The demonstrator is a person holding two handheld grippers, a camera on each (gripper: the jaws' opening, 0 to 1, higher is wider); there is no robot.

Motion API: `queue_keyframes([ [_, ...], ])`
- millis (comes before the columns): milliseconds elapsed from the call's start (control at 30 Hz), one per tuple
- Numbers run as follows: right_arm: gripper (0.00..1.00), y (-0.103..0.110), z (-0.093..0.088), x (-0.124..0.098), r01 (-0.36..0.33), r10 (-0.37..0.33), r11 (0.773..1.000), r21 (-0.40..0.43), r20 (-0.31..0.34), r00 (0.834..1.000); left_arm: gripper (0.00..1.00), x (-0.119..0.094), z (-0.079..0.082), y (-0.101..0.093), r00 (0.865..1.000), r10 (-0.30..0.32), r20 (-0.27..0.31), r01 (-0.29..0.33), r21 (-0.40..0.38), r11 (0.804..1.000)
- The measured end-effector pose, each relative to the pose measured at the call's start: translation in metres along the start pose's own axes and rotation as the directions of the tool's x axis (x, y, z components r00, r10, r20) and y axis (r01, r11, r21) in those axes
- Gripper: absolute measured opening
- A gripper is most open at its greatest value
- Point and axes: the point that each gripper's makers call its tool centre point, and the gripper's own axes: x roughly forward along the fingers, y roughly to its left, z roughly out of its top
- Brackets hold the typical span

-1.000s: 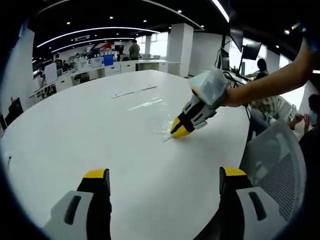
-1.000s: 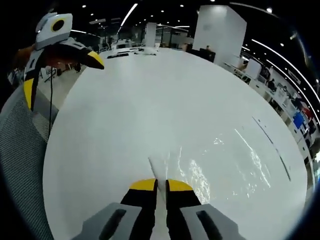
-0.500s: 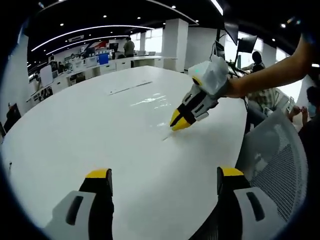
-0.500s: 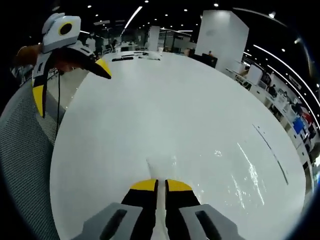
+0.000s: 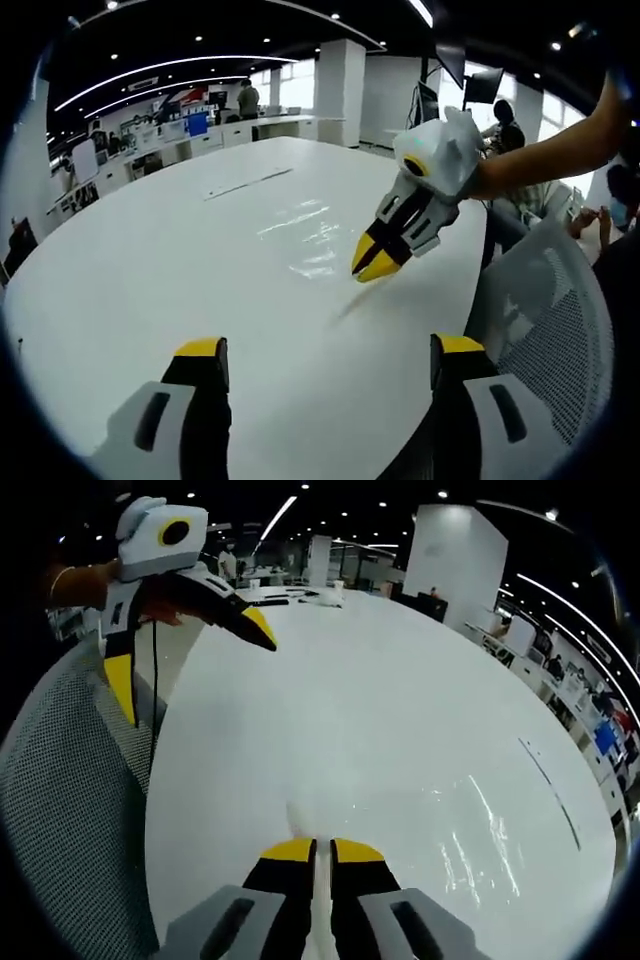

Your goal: Open the resealable bag by pulling the two sides of the seal apart until the entire bag opening is separated and visibly accessible.

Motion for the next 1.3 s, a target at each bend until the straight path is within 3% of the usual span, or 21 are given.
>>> queue_keyframes([
  [133, 0.01, 0.01, 0.004, -0.005, -0.009, 0.009, 1.0, 0.005, 0.008, 1.0, 0.79, 0.001, 0.0, -0.005, 1.0, -0.014, -0.008, 0.014, 0.031, 0.999],
  [267, 0.01, 0.022, 0.009, -0.01, -0.026, 0.026, 1.0, 0.0, 0.023, 0.999, 0.74, 0.003, 0.005, -0.019, 0.997, -0.077, -0.004, 0.077, 0.033, 0.997],
  [500, 0.01, 0.037, 0.012, -0.015, -0.049, 0.049, 0.998, -0.026, 0.016, 0.999, 0.7, 0.012, 0.012, -0.039, 0.989, -0.147, -0.021, 0.148, 0.116, 0.982],
  [833, 0.01, 0.052, 0.02, -0.021, -0.064, 0.065, 0.997, -0.031, 0.028, 0.998, 0.66, 0.02, 0.014, -0.051, 0.983, -0.181, -0.04, 0.185, 0.175, 0.967],
  [1033, 0.01, 0.062, 0.023, -0.025, -0.091, 0.092, 0.995, -0.032, 0.031, 0.995, 0.54, 0.022, 0.008, -0.058, 0.975, -0.206, -0.087, 0.221, 0.255, 0.941],
  [1133, 0.01, 0.069, 0.024, -0.026, -0.104, 0.105, 0.994, -0.04, 0.028, 0.994, 0.45, 0.023, 0.0, -0.059, 0.968, -0.205, -0.145, 0.242, 0.322, 0.915],
  [1300, 0.01, 0.08, 0.027, -0.029, -0.128, 0.129, 0.991, -0.051, 0.027, 0.991, 0.29, 0.026, -0.009, -0.062, 0.961, -0.179, -0.212, 0.26, 0.458, 0.85],
])
